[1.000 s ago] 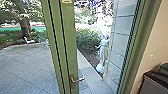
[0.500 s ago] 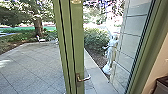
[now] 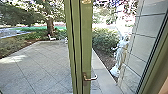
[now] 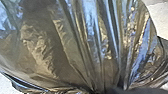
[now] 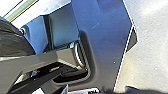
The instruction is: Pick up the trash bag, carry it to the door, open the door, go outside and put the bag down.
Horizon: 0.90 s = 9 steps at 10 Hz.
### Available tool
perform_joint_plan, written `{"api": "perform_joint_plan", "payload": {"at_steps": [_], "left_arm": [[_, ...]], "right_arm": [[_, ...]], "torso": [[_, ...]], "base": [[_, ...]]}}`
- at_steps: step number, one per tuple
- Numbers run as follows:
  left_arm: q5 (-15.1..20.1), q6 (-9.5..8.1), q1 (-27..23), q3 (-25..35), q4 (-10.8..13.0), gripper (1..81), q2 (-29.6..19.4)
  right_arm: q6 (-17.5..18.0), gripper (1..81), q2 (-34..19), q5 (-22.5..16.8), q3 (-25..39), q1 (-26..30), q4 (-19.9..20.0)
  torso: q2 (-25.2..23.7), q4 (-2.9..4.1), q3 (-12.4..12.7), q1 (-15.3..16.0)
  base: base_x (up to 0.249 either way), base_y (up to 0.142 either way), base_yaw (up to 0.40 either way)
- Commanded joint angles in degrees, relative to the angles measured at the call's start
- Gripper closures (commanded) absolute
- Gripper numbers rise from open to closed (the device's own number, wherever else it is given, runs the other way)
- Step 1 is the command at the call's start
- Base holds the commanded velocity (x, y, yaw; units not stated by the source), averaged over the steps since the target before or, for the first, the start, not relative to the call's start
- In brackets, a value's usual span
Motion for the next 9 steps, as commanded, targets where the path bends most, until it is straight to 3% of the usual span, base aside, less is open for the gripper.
{"api": "perform_joint_plan", "payload": {"at_steps": [1,9], "left_arm": [[3.69,0.89,-2.39,0.11,0.63,81.1,0.37],[3.78,1.24,-2.39,-0.33,0.63,81.1,0.45]], "right_arm": [[-0.1,1.0,-0.12,-3.74,0.2,1.83,-0.24],[-0.1,1.0,0.14,-3.73,0.2,1.92,-0.24]], "torso": [[0.0,0.0,0.0,0.05],[-0.02,0.0,0.0,0.05]], "base": [[0.0,0.0,0.241],[0.0,0.0,0.244]]}}
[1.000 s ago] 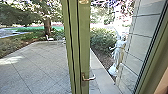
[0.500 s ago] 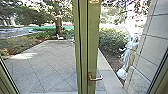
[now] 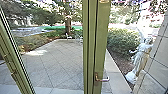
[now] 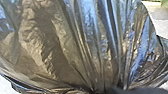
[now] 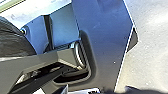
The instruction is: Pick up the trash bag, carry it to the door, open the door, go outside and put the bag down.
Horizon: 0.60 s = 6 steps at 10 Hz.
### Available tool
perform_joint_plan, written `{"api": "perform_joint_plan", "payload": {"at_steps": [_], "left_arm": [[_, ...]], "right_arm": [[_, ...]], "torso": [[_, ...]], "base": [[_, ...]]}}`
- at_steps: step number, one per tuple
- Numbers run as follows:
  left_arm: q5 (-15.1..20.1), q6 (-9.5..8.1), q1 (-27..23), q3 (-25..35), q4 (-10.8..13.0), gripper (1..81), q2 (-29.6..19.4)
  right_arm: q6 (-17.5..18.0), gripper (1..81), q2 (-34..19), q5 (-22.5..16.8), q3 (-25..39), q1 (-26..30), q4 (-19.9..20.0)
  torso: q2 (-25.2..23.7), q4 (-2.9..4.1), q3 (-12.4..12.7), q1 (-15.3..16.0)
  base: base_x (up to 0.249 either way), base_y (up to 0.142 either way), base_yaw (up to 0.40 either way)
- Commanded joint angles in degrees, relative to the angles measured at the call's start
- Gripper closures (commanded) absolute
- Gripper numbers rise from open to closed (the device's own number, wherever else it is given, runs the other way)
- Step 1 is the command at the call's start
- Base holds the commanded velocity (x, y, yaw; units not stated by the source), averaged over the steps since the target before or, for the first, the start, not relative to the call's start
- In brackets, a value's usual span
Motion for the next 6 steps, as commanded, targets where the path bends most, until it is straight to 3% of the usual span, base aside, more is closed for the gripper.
{"api": "perform_joint_plan", "payload": {"at_steps": [1,6], "left_arm": [[3.67,0.43,-2.39,0.08,0.65,81.1,0.18],[3.67,0.35,-2.39,0.08,0.65,81.1,0.18]], "right_arm": [[-0.13,1.0,0.01,-3.71,0.23,1.94,-0.33],[-0.13,1.0,0.01,-3.71,0.23,1.85,-0.24]], "torso": [[0.0,0.0,0.0,0.05],[0.0,0.0,0.0,0.05]], "base": [[0.0,0.0,0.247],[0.0,0.0,0.214]]}}
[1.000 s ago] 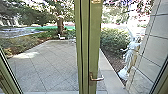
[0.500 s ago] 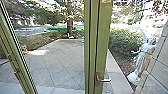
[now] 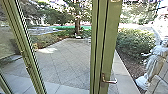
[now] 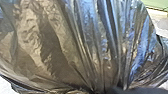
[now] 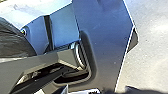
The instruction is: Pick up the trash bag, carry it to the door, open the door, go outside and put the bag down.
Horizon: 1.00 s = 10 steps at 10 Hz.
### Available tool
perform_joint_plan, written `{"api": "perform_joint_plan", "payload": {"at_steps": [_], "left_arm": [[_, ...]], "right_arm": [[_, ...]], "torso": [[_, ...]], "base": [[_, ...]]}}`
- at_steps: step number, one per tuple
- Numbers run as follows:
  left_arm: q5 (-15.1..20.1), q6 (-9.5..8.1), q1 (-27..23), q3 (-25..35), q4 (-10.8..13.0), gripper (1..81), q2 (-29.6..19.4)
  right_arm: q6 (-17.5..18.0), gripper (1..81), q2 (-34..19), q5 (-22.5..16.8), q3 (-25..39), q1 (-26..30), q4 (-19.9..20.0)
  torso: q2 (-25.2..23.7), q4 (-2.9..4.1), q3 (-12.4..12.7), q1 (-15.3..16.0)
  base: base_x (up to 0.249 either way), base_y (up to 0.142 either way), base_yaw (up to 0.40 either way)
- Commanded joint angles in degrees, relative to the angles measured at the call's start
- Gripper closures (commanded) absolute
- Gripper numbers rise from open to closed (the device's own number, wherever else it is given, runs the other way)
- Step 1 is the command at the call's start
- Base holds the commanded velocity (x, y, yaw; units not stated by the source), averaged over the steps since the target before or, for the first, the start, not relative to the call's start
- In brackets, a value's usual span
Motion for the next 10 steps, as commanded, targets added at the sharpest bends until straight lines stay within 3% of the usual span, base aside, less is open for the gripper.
{"api": "perform_joint_plan", "payload": {"at_steps": [1,10], "left_arm": [[3.62,0.34,-2.41,0.08,0.65,81.1,0.15],[3.61,-0.45,-3.29,-2.64,-0.4,81.1,1.47]], "right_arm": [[-0.1,1.0,-0.02,-3.81,0.23,1.81,-0.24],[-0.02,1.0,-0.02,-3.89,-0.12,1.98,0.19]], "torso": [[0.0,0.0,0.0,0.05],[0.0,0.0,0.0,0.05]], "base": [[0.0,0.0,0.14],[0.0,0.0,0.026]]}}
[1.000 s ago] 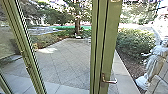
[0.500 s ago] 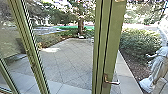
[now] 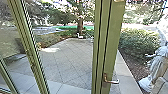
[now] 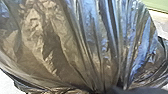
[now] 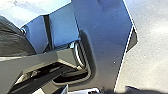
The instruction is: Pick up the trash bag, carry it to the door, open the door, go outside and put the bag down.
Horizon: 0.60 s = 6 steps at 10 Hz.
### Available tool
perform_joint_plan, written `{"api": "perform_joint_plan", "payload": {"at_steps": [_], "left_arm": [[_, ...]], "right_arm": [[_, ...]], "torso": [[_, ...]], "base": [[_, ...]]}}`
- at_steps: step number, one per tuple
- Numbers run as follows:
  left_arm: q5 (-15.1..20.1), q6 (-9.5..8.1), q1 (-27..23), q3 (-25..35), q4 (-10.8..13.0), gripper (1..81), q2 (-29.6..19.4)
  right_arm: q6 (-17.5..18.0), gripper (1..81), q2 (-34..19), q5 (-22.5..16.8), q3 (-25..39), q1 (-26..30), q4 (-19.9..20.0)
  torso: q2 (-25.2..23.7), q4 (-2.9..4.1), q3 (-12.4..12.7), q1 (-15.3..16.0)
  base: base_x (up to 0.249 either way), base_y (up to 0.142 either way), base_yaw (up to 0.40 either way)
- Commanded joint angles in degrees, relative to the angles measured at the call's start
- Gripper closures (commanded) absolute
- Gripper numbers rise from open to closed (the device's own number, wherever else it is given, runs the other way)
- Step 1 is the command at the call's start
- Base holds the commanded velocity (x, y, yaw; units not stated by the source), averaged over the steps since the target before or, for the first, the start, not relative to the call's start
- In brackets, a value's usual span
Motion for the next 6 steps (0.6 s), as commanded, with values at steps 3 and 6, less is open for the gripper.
{"api": "perform_joint_plan", "payload": {"at_steps": [3,6], "left_arm": [[5.29,-0.78,-2.83,0.12,-3.22,81.1,-0.19],[9.42,-0.6,-2.66,1.51,-3.31,81.1,-1.59]], "right_arm": [[-0.13,1.0,-0.08,-3.76,0.61,1.92,0.26],[-0.13,1.0,-6.01,-3.76,11.26,1.75,-0.27]], "torso": [[0.0,0.0,0.0,0.05],[0.0,0.0,0.02,0.05]], "base": [[0.0,0.0,0.0],[0.0,0.0,0.0]]}}
